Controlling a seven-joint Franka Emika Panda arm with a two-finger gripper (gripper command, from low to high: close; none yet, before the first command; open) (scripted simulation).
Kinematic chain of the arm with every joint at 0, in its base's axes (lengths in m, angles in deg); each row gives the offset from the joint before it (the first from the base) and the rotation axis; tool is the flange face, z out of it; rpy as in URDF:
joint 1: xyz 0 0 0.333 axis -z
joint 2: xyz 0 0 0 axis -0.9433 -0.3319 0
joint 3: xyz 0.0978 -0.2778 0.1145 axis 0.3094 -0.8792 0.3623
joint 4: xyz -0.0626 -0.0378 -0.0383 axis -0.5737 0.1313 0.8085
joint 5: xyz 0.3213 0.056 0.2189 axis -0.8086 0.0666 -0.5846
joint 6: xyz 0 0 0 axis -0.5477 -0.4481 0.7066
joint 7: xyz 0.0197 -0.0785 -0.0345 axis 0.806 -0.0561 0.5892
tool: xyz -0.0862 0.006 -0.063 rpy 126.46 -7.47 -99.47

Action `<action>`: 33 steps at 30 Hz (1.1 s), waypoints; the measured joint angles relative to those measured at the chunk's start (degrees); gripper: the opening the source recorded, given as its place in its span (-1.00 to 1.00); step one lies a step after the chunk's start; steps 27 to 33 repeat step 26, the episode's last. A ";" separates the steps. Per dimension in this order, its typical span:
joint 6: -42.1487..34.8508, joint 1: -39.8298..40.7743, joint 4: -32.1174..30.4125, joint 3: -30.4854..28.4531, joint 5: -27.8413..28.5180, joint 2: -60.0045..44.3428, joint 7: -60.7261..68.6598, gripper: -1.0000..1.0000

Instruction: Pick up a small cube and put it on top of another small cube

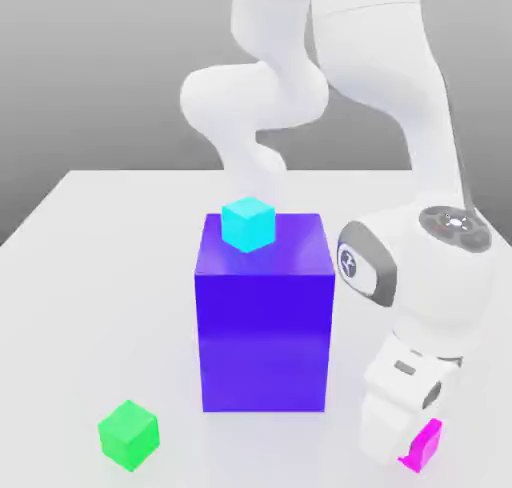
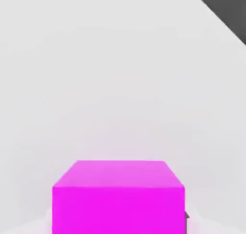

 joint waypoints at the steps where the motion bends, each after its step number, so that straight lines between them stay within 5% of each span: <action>1: -1.11 0.27 -0.30 0.35 -0.38 1.40 0.29 -1.00; 5: -7.01 1.59 -1.90 1.72 -2.60 8.93 1.61 -1.00; 17: -12.58 15.67 -5.54 -15.87 -9.38 18.19 -19.67 -1.00; 22: -6.86 21.15 -5.00 -18.72 -16.02 11.51 -22.37 -1.00; 23: -5.58 21.74 -4.89 -18.22 -17.00 10.06 -21.88 1.00; 33: -5.58 21.74 -4.89 -18.22 -17.00 10.06 -21.88 1.00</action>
